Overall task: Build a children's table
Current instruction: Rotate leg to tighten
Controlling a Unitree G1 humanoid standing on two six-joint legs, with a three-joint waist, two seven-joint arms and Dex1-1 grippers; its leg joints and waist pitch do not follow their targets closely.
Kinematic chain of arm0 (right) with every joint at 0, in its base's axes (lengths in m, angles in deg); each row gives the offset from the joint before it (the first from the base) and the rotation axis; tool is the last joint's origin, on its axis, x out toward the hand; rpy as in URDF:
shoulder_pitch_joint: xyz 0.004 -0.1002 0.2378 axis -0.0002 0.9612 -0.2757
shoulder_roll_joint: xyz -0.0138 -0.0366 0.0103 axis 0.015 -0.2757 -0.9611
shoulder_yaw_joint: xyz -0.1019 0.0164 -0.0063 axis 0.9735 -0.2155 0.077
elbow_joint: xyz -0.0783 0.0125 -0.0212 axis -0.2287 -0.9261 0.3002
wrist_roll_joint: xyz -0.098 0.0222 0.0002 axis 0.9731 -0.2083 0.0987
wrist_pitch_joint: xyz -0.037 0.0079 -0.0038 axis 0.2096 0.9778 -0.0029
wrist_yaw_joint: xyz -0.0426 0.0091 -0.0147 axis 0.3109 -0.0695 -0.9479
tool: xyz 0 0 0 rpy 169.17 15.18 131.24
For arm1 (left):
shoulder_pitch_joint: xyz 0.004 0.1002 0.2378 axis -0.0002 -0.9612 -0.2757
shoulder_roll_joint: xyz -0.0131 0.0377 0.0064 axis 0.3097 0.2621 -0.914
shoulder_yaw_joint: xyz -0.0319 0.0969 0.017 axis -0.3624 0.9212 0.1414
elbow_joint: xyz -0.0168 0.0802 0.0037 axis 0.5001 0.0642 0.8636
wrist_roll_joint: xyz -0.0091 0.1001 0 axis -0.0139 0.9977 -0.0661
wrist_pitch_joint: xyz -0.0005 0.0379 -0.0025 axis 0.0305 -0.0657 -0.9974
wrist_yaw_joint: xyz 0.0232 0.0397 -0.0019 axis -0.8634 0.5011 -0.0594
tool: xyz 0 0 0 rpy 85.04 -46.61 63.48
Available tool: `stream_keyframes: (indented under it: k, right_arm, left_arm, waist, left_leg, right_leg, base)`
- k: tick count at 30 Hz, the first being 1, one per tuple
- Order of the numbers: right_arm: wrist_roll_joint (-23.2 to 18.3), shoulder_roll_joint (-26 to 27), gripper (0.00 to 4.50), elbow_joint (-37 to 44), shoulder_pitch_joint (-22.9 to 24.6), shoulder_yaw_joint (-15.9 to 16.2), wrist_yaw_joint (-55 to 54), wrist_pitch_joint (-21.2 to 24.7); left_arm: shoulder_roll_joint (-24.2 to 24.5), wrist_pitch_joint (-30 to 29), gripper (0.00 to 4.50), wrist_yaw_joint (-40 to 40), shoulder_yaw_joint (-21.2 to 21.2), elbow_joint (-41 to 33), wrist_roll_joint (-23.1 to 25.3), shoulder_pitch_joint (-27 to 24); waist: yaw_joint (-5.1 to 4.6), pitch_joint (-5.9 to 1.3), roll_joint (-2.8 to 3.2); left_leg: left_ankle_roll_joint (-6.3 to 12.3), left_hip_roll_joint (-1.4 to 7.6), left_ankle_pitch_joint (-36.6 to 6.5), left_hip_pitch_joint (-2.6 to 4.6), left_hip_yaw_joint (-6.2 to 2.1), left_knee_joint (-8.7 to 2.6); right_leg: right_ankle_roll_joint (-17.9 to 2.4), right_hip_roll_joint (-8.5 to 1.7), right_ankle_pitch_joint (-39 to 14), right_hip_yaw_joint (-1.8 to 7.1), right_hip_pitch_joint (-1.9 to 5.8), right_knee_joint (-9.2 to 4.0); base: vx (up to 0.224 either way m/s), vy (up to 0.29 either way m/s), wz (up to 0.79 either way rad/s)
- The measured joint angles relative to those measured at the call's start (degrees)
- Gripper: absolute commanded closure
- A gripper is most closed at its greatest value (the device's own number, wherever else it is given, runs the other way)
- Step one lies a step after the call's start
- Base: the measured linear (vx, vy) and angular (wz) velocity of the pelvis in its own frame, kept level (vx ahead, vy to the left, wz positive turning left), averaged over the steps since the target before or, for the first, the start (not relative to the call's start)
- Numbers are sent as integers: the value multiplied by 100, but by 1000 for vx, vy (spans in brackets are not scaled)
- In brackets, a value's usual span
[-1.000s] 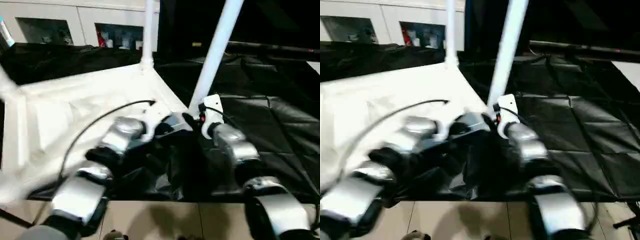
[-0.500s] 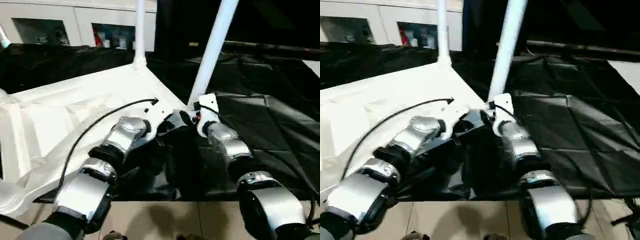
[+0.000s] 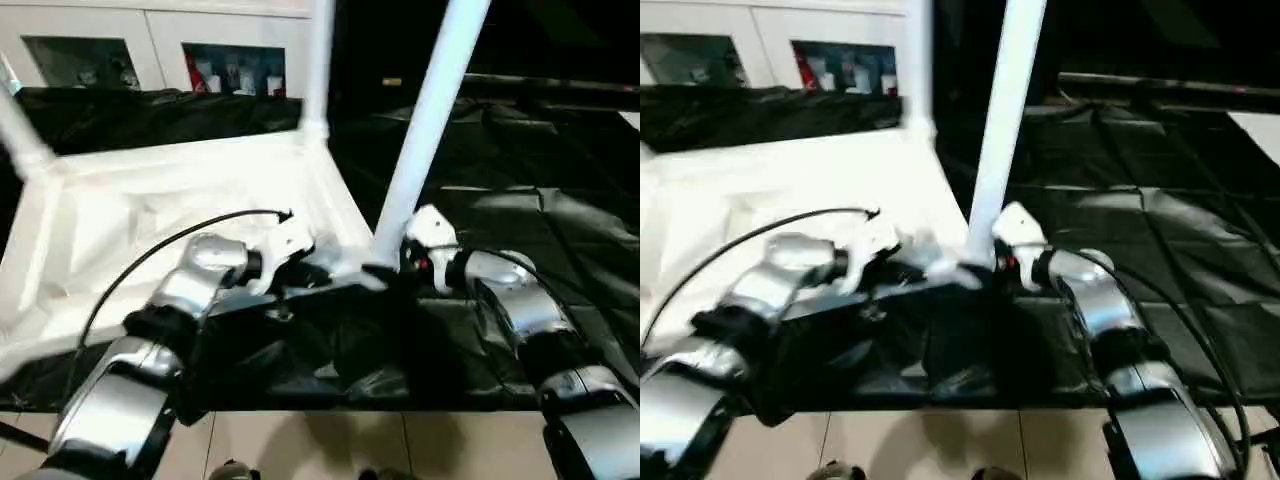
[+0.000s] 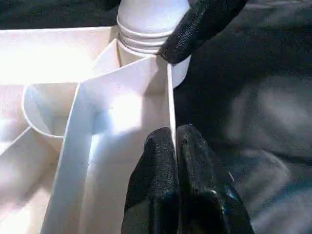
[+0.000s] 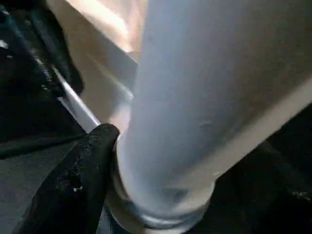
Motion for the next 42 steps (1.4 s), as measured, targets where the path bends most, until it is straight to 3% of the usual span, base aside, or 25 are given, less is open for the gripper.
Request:
stream_keyframes:
  k: [4, 8, 15, 18, 22, 25, 28, 31, 33, 37, 42]
  right_arm:
    - [-94, -131, 109, 135, 70, 40, 321, 122]
    - [-127, -104, 158, 151, 71, 52, 406, 180]
    - [-211, 21, 180, 244, 94, -2, 340, 424]
    - [-215, 328, 182, 35, 82, -234, -325, 518]
    - [-222, 988, 183, -602, -254, -739, -2236, 772]
    - [-226, 1233, 184, -865, -458, -914, -3202, 912]
    - [-215, 1588, 184, -1279, -752, -1149, -4230, 929]
    - [-196, 1665, 184, -1430, -865, -1191, -4584, 923]
    - [-191, 1676, 128, -1479, -878, -1215, -4603, 856]
    - [-188, 1676, 95, -1532, -910, -1248, -4514, 770]
    - [-164, 1344, 95, -1577, -903, -1084, -3481, 630]
  left_arm:
    - [70, -28, 450, 144, 27, -69, -32, -36]
    - [130, -116, 450, 154, 14, -203, -55, -96]
    - [197, -255, 450, 186, -30, -274, -118, -137]
    - [58, -350, 450, -228, -49, -136, -49, -33]
    - [-518, -551, 450, -1561, -140, 448, 160, 348]
    - [-826, -698, 450, -2153, -158, 705, 203, 519]
    - [-1195, -827, 450, -2740, -169, 972, 280, 715]
    - [-1302, -847, 450, -2930, -156, 993, 361, 743]
    - [-1320, -811, 450, -2930, -158, 1062, 371, 775]
    - [-1302, -673, 450, -2914, -154, 1186, 370, 824]
    - [-1098, -560, 450, -2636, -150, 1182, 354, 825]
  waist:
    - [27, 1, -2]
    - [20, 2, -7]
    - [-4, 2, -23]
    - [-35, -1, -57]
    - [-30, -2, -70]
    - [-21, -2, -75]
    - [-15, -3, -71]
    - [-13, -5, -71]
    - [-14, -7, -72]
    - [-18, -7, -74]
    - [-23, 2, -92]
  left_leg:
    - [0, 2, 1, 1, 1, 3]
    - [-1, 5, 1, 2, -1, 3]
    - [-1, 6, 1, 5, -1, 3]
    - [-3, 5, 2, 13, -4, 2]
    - [-5, -3, 2, 18, -5, 3]
    - [-5, -5, 3, 17, -6, 4]
    - [-5, -7, 2, 17, -9, 6]
    - [-5, -7, 2, 18, -13, 6]
    - [-4, -7, 2, 17, -14, 6]
    - [-4, -7, 2, 15, -14, 6]
    - [-4, -5, 2, 9, -15, 1]
  right_leg:
    - [0, -1, 0, -3, 1, 4]
    - [1, 1, -1, -5, 1, 7]
    - [2, 4, -1, -4, 0, 10]
    - [1, 3, 0, -2, 0, 18]
    - [-2, 0, 3, 6, 9, 17]
    - [0, -1, 3, 7, 12, 6]
    - [4, -1, 3, 7, 19, 4]
    - [4, -1, 3, 4, 28, 4]
    - [-2, -1, 9, 4, 30, 3]
    - [-2, -1, 11, 4, 29, 4]
    - [0, -1, 11, -2, 20, 5]
  base:
    - [0, 0, 0]
    - [0, 0, 0]
    - [0, 0, 0]
    - [0, 0, 0]
    - [0, 0, 0]
    - [0, 0, 0]
    - [0, 0, 0]
    - [0, 0, 0]
    - [0, 0, 0]
    - [0, 0, 0]
    - [0, 0, 0]
